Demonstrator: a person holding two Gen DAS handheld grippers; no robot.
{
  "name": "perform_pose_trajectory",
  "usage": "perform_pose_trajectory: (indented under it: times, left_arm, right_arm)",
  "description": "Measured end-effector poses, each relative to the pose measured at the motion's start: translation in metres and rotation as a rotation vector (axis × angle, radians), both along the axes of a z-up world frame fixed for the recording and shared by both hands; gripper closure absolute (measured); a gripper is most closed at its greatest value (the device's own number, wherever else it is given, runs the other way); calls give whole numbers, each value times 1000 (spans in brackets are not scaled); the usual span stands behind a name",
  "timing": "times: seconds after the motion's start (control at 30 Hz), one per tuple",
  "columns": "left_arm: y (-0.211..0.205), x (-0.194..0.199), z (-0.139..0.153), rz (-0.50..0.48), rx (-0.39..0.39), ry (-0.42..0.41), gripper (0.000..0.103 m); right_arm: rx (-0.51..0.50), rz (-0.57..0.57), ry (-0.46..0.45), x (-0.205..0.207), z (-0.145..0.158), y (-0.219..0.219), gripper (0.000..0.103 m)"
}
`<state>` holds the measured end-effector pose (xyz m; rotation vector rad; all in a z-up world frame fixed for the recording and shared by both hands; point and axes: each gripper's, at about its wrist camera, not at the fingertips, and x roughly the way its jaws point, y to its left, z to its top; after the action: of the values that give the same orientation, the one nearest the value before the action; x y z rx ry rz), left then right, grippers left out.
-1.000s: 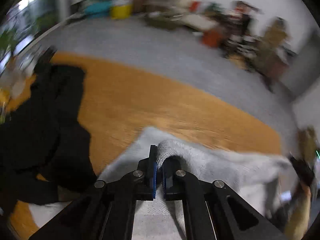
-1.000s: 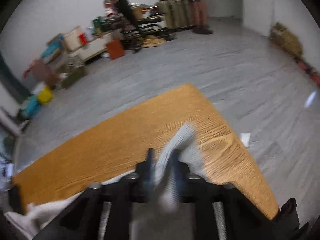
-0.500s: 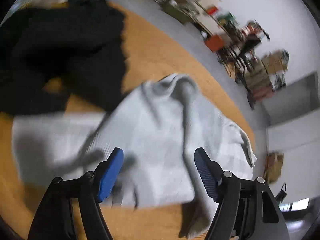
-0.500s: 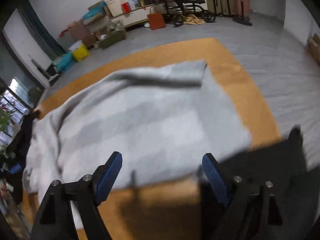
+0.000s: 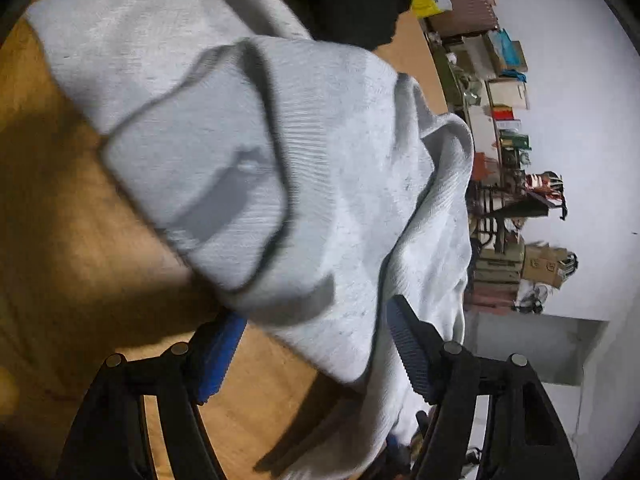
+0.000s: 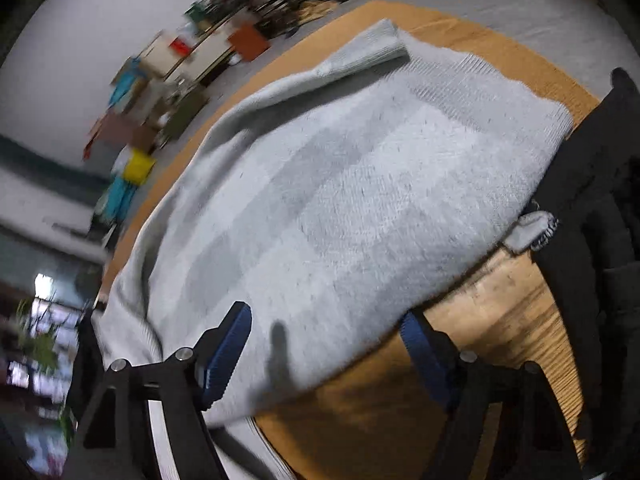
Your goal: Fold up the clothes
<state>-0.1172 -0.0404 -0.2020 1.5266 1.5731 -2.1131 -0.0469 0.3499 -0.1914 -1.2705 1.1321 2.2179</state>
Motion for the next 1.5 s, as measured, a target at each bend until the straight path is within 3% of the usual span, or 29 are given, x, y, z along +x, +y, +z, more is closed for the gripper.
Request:
perform_pose_trajectory:
  times: [0.07,0.1,0.13,0.27,0.33,0.47,0.6,0.67,0.73,0.77,0.83,0.9,1.0,1.13,1.27,1.37,1.43,1.47,1.5]
  left_arm:
    - [0,1,2,32,-67,-17,73]
    - [-3,3,6,30,-81,-24,81]
    - [-5,5,6,28,-73,-19,83]
    - [-25,22,8,64,-82,16,88]
    - [-45,34,14,83,-104,31,89]
    - [-109,70,17,87,-115,52,89]
    - [-172,104,17,88,-160,52,89]
    - [-187,90,12,66,-142,24,89]
    - [-189,88,14,9,-60,13,82]
    - [-190,90,17,-18,-31,15,80]
    - [-179,101,31,-83,-31,46,49]
    - [-159,109,46,-169,-63,92,30]
    - [-126,111,58,-313,-111,134,30]
    - [-81,107,56,-459,-195,111,30]
    - [-49,103,36,-517,-151,82,30]
    - [-48,115,29,-507,-151,74,30]
    - [-48,126,25,-499,-156,71,30]
    - [-48,129,24,-495,-169,69,30]
    - [-47,130,27,-488,-197,65,30]
  right_arm:
    - [28,-44,-15,-8,-1,-3,50]
    - [44,-57,-21,-13,-3,-5,73]
    - [37,-66,-17,-13,-6,-7,85]
    - [157,37,-4,1,10,-41,87]
    - [164,91,19,17,20,-63,87]
    - [128,181,46,70,30,-101,87]
    - [39,344,-14,149,6,-165,87]
    - [-17,408,-11,182,-1,-191,82]
    - [-60,405,-22,205,6,-192,64]
    - [-81,404,-27,216,9,-193,64]
    - [-15,349,-12,228,33,-170,57]
    - [59,254,-19,237,52,-144,46]
    - [84,173,-69,252,51,-121,44]
    - [40,135,-95,267,31,-99,44]
    - [39,154,-61,272,13,-93,44]
    - [75,152,23,267,11,-92,50]
    - [86,143,45,263,9,-90,61]
    - [91,136,47,260,9,-89,67]
    - [97,129,49,258,9,-88,87]
